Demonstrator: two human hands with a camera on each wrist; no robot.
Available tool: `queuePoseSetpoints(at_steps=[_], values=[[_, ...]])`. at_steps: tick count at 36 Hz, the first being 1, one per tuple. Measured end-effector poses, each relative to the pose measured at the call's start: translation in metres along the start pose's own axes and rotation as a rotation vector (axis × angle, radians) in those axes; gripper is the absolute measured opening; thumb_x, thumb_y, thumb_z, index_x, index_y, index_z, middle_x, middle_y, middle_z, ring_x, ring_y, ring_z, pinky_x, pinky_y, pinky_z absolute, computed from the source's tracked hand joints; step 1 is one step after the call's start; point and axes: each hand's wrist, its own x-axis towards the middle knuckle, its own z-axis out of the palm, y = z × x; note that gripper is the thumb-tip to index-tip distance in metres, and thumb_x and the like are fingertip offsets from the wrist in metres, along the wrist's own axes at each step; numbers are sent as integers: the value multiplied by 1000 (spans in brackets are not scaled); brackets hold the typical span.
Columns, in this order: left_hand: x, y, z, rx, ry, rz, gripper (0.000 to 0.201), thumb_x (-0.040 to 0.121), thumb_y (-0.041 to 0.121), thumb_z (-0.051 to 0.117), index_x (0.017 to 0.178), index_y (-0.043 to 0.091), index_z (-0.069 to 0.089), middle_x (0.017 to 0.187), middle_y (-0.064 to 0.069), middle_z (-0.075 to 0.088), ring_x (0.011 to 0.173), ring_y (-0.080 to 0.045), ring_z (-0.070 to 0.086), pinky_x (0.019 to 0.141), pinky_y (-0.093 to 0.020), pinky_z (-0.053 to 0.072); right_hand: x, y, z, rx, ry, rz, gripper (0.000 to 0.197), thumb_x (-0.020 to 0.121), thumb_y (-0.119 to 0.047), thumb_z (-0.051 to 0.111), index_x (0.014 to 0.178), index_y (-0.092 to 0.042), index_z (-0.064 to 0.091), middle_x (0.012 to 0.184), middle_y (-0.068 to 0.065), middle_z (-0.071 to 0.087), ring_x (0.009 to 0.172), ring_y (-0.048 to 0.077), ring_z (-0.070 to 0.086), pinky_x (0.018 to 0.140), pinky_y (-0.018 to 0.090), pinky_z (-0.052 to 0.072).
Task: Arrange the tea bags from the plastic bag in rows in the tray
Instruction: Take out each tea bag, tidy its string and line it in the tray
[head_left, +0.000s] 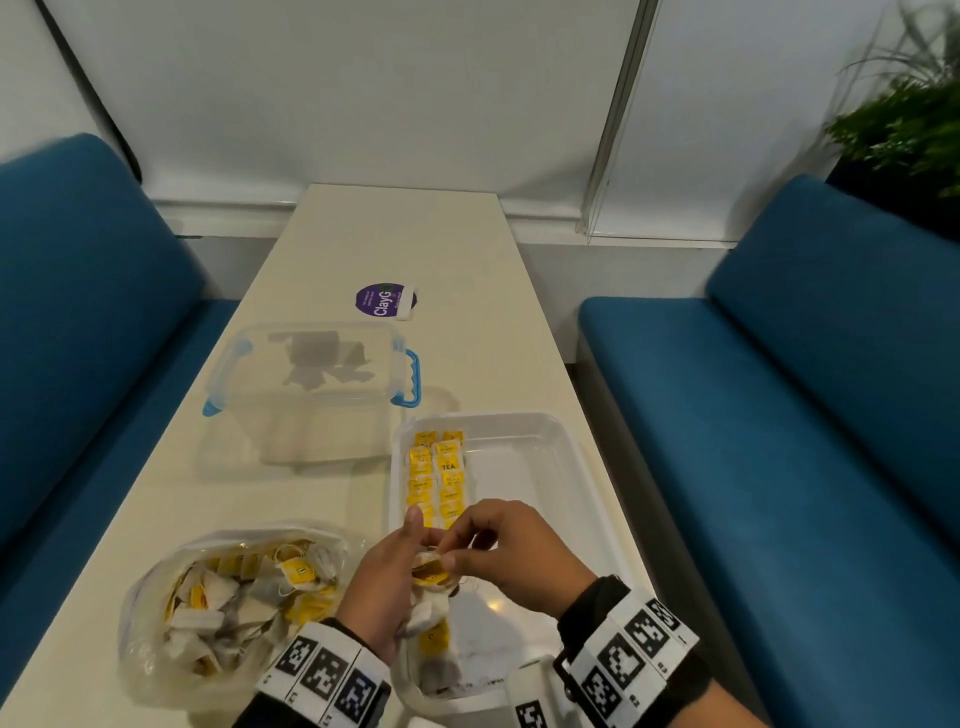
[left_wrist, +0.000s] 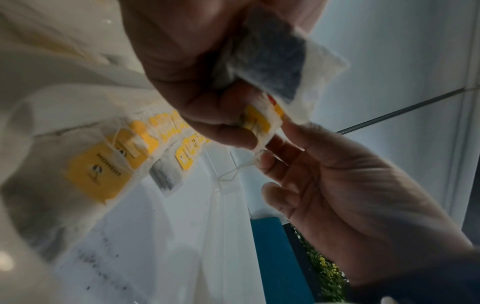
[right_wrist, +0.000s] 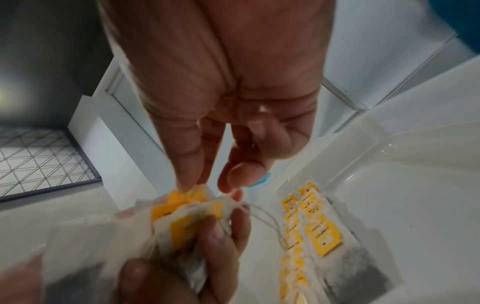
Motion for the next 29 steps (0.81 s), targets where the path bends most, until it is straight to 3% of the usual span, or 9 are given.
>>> queuePoseSetpoints(at_steps=[3,5,7,10,14,18,22,25,29], values=[[-2,1,-1,13,-14,-4,62,80,57,39,94,3,67,82,-17,73,78,-28,70,71,-34,52,2,3,0,35,19,8,26,82,-14,69,67,-33,60,70,-14,59,58,-5,52,62,9,44],[-5,3,0,2,-29,-18,61,84,55,38,95,3,67,74,-14,73,59,-19,68,54,-25,50,3,4,1,55,27,22,24,85,-13,66,70,-30,59,70,-13,60,57,-4,53,62,11,44],[-9,5,0,-28,-60,-32,59,90,50,36,94,1,67,60,-10,67,38,-11,56,38,-18,39,5,6,3,67,45,41,22,88,-14,62,73,-28,57,72,-11,59,60,0,53,62,13,43],[-7,3,-3,-16,-47,-2,61,83,57,41,92,4,69,70,-12,68,50,-16,58,53,-24,40,8,6,3,161,77,78,19,91,-12,57,77,-23,55,77,-5,60,63,8,54,61,15,44],[-7,4,-7,-64,-30,-7,65,73,64,60,98,4,66,78,-12,68,57,-21,55,54,-26,38,10,6,2,216,143,73,15,92,-9,54,80,-17,54,78,0,62,59,8,52,58,14,44],[-6,4,-8,-110,-36,-35,55,63,44,74,94,0,62,75,-13,65,57,-23,54,58,-29,37,14,6,0,235,210,65,11,92,-8,55,83,-14,56,75,-1,58,59,4,51,57,13,42],[-7,4,-6,-128,-43,-42,45,66,26,68,97,-6,61,70,-11,65,48,-18,56,50,-24,40,17,5,-3,211,272,56,14,91,-8,56,81,-17,56,75,-8,58,62,-3,52,62,10,43],[-7,4,-6,-125,-53,-32,40,68,24,66,94,-6,63,69,-11,65,48,-17,56,49,-23,41,18,3,-3,214,294,50,15,92,-10,56,80,-19,55,78,-7,58,70,1,53,66,11,43],[-5,3,-5,-145,-70,-20,29,77,19,64,92,-7,63,67,-10,63,47,-15,54,44,-23,42,18,3,1,288,255,104,11,89,-16,61,95,-20,53,88,0,58,75,9,53,55,12,39]])
